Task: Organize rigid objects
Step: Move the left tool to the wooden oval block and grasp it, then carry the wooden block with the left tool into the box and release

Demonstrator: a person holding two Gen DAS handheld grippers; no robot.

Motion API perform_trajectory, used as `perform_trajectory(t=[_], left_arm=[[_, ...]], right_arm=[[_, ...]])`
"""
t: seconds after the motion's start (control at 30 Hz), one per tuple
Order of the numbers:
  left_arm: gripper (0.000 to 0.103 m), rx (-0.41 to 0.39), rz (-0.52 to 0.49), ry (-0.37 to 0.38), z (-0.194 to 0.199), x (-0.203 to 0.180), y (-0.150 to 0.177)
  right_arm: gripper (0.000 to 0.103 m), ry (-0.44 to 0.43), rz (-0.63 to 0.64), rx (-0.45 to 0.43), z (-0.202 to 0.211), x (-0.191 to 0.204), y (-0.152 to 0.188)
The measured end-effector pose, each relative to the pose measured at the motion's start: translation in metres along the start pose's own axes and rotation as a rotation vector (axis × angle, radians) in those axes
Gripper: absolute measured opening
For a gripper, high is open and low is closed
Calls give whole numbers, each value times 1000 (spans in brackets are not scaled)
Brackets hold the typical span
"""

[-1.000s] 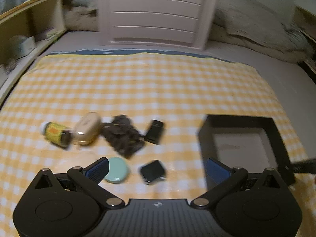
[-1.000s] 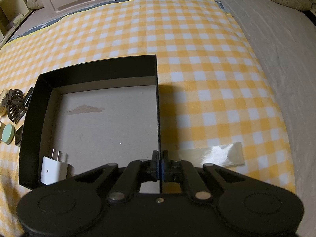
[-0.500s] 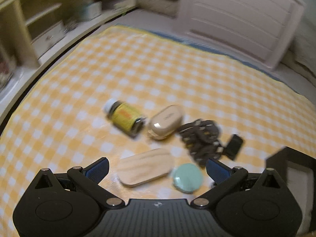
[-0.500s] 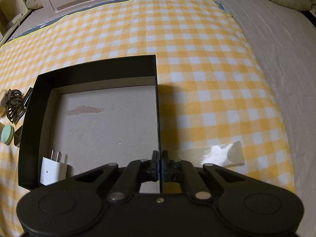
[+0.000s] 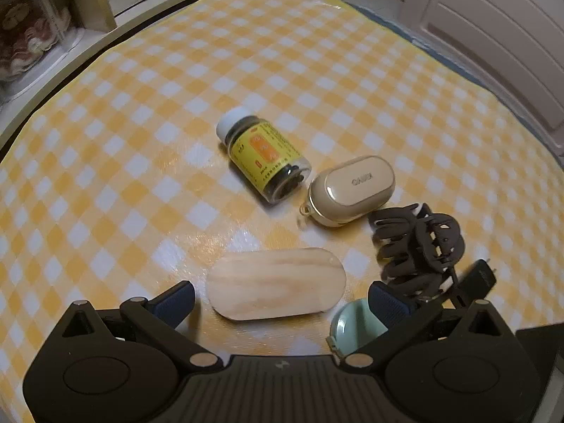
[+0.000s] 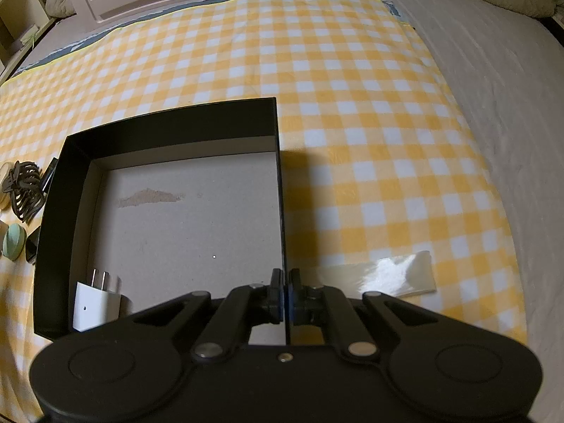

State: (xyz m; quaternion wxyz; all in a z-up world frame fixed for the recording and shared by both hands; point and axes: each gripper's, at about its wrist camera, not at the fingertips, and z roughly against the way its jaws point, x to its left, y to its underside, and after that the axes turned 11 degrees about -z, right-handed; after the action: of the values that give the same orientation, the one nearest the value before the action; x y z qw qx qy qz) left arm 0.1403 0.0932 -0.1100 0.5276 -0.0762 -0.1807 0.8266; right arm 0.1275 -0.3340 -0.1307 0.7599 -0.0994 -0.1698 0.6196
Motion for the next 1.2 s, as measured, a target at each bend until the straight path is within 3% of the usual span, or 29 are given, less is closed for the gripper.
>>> perform_trajectory(t=[0.23,0.47,0.73,1.2], left_arm=[[102,-1,52,-104,-16,-6,-2],[93,26,15,-108,-28,-6,-7],[93,34,-50,-49,-20,-6,-9],[93,-214,-220,144,65,-29,-11]], right_arm=[[3,0,0,0,1,3,2],[3,2,-2,3,0,2,0],[3,2,-3,7,-2,-4,-3],[3,2,-3,7,-4,-4,-4]])
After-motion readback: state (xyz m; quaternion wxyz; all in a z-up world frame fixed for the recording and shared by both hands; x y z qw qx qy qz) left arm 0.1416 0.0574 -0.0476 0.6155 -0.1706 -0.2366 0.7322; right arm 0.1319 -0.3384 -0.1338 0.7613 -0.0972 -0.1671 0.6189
